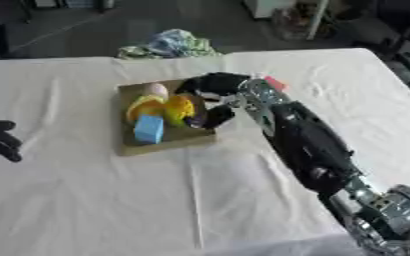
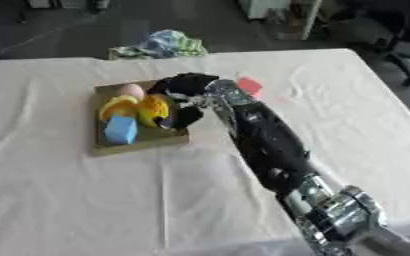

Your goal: Pick up objects on the table and place them in the box.

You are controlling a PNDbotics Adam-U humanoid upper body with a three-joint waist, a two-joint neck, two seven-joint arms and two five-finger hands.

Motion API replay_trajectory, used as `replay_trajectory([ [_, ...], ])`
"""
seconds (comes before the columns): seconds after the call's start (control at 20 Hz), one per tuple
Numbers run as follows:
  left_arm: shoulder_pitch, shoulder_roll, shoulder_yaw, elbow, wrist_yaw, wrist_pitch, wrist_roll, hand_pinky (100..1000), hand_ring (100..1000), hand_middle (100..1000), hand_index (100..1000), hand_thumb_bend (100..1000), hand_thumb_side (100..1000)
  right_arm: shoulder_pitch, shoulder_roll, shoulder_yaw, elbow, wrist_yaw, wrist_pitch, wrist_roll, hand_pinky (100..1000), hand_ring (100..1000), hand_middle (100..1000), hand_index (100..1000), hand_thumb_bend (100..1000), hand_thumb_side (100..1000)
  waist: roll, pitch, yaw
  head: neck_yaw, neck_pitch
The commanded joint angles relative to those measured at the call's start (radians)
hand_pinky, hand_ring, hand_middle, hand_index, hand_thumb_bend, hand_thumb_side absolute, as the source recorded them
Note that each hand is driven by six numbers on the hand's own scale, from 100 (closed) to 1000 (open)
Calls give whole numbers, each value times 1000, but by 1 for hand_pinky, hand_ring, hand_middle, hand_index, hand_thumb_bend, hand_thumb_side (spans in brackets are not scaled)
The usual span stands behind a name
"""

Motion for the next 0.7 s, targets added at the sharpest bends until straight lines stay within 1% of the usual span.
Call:
replay_trajectory([
  [0.05, -3, 13, 8, -11, 3, 0, 1, 728, 549, 576, 801, 100, 924, -36, -78, -78, -27, -45, 106, -77, 844, 846, 909, 1000, 234, 591, 5, -13, -3, -3, 4],
  [0.1, -3, 12, 8, -11, 3, 0, 0, 728, 549, 576, 801, 100, 924, -40, -87, -98, -12, -46, 148, -103, 858, 873, 931, 1000, 201, 602, 4, -14, -3, -5, 4],
  [0.2, -2, 12, 7, -10, 3, 0, -1, 728, 549, 576, 801, 100, 925, -49, -99, -149, 54, -50, 261, -125, 880, 907, 948, 1000, 152, 634, 5, -15, -2, -13, 4],
  [0.3, -1, 12, 7, -9, 3, 0, -1, 728, 549, 576, 801, 100, 925, -60, -104, -193, 118, -63, 363, -132, 894, 927, 957, 1000, 137, 647, 6, -15, 1, -24, 4],
  [0.35, -1, 12, 7, -8, 2, 0, -2, 728, 549, 576, 801, 100, 926, -65, -107, -214, 147, -69, 413, -139, 907, 945, 970, 1000, 120, 684, 6, -14, 3, -30, 4],
  [0.45, -3, 12, 5, -8, 2, -1, -3, 728, 549, 576, 801, 100, 926, -71, -111, -257, 205, -89, 514, -159, 919, 954, 974, 1000, 109, 724, 7, -13, 10, -44, 4],
  [0.55, -4, 12, 4, -9, 3, -1, -4, 728, 549, 576, 801, 100, 926, -72, -117, -282, 253, -122, 586, -184, 932, 963, 978, 1000, 108, 747, 9, -12, 16, -51, 4],
  [0.6, -4, 13, 5, -9, 2, -2, -4, 729, 549, 576, 801, 100, 926, -72, -120, -286, 273, -138, 609, -195, 934, 965, 979, 1000, 110, 747, 9, -11, 19, -52, 4],
  [0.7, -3, 14, 6, -9, 2, -1, -3, 729, 549, 576, 801, 100, 926, -69, -126, -283, 304, -162, 635, -214, 938, 970, 980, 1000, 114, 756, 8, -11, 20, -51, 4],
])
